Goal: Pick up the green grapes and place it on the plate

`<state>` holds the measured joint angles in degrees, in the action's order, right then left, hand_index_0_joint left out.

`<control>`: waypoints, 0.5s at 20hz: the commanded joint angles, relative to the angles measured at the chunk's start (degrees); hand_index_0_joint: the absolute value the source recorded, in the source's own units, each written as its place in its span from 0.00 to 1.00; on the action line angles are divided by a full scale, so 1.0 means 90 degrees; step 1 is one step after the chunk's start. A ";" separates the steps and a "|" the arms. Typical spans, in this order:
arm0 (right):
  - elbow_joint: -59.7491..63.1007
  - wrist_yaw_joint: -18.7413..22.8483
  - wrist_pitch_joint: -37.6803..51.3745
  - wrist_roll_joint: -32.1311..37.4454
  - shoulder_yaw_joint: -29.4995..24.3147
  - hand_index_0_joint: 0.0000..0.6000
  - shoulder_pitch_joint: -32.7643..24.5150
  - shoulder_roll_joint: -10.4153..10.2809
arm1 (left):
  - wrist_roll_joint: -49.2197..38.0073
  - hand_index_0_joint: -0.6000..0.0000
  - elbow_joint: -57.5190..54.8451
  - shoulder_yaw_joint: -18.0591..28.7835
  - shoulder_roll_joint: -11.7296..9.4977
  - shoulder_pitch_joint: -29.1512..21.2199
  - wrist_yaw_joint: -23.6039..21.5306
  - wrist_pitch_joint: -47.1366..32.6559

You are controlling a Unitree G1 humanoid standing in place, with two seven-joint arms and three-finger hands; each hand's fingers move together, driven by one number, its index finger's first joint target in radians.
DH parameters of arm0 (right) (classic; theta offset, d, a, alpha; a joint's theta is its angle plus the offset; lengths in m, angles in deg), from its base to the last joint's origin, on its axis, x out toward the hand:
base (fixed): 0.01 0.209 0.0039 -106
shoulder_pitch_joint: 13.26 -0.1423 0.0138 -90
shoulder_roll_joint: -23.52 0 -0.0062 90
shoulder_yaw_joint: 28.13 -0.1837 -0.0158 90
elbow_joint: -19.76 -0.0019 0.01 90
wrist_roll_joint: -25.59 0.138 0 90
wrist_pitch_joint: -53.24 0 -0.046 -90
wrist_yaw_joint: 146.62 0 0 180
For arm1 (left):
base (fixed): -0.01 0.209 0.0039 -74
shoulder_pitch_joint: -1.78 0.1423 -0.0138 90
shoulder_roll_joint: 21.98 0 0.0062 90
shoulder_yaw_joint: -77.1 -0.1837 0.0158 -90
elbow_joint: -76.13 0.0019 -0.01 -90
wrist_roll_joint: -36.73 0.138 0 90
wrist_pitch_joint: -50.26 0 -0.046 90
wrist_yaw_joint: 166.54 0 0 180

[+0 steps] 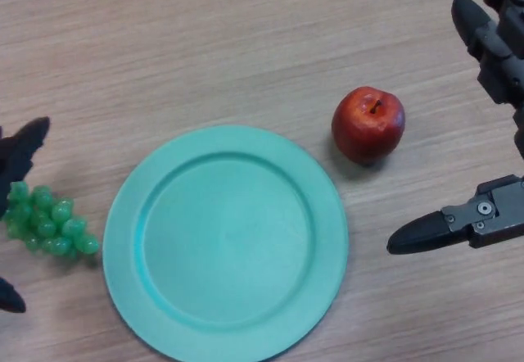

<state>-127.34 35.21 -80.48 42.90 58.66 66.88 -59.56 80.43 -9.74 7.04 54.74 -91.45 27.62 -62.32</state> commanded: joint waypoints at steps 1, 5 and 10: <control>-0.0323 0.0309 0.1097 0.0178 -0.0508 0.00 -0.0109 0.0334 | 0.0148 0.84 -0.0112 0.0363 -0.0531 -0.0175 -0.0775 -0.0337; -0.0323 0.0484 0.1318 0.0412 -0.0585 0.00 0.0022 0.0650 | 0.0963 0.01 0.0366 0.0247 -0.0740 -0.0091 -0.1146 -0.0644; -0.0323 0.0622 0.1404 0.0546 -0.0612 0.00 0.0090 0.0863 | 0.1350 0.00 0.0510 0.0465 -0.0912 -0.0059 -0.2030 -0.0863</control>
<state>-127.33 38.87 -77.15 46.75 57.60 68.64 -53.99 94.27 -3.27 4.14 51.01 -91.08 14.98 -69.68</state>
